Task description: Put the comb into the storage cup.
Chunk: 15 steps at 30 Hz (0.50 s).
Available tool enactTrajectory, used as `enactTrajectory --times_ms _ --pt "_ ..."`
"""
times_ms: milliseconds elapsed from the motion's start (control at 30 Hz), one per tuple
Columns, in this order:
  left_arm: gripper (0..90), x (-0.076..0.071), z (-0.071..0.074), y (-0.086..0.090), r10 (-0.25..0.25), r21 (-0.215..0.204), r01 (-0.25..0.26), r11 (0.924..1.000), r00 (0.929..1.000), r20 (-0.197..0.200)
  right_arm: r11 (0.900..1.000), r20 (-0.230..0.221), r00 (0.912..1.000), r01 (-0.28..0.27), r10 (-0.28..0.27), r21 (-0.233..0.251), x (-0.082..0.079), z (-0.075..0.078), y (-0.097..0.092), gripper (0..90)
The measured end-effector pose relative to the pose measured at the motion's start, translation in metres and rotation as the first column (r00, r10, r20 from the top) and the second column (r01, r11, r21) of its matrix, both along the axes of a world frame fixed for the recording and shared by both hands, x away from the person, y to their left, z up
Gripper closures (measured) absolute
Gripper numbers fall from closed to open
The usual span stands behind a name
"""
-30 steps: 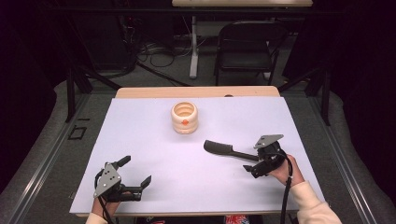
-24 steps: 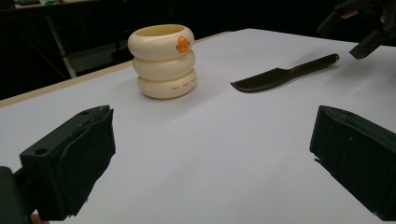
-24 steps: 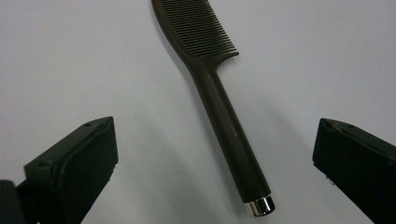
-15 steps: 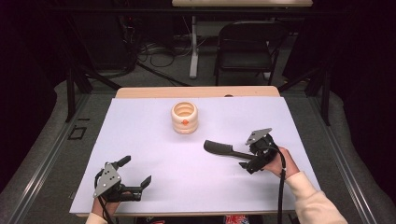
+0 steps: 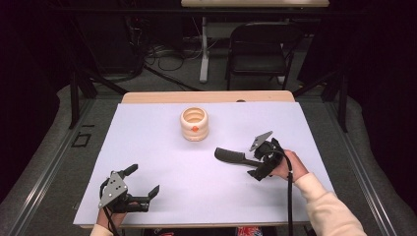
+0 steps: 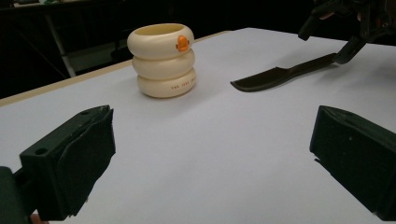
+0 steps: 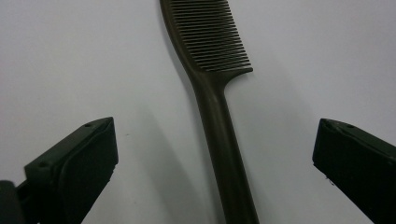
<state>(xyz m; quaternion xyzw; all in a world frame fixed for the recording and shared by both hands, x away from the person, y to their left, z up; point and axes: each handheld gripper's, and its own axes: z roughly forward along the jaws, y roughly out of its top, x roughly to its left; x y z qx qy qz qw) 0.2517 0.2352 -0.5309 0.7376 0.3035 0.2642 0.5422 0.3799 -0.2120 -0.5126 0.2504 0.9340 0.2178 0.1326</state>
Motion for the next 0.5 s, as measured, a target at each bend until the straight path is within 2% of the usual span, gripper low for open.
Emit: enactTrajectory --times_ms 67,233,367,400,500 --pt "0.1 0.0 0.0 0.0 -0.002 0.003 0.002 1.0 1.0 0.002 0.9999 -0.016 0.9998 -0.008 0.008 -0.007 0.002 0.0 0.003 0.0" --pt "0.1 0.0 0.0 0.0 -0.002 0.002 0.002 1.0 1.0 0.001 0.9981 -0.019 0.9997 -0.019 0.018 -0.058 0.006 0.0 0.01 0.8" --pt "0.1 0.0 0.0 0.0 -0.003 0.003 0.003 1.0 1.0 0.001 0.9949 -0.019 0.9988 -0.047 0.045 -0.089 0.009 -0.001 0.015 11.7" --pt "0.1 0.0 0.0 0.0 -0.004 0.003 0.004 1.0 1.0 0.001 0.994 -0.022 0.9986 -0.051 0.049 -0.097 0.009 -0.001 0.016 16.9" --pt "0.1 0.0 0.0 0.0 -0.004 0.006 0.004 1.0 1.0 -0.002 0.9908 -0.024 0.9968 -0.079 0.077 -0.11 0.011 -0.001 0.02 21.6"
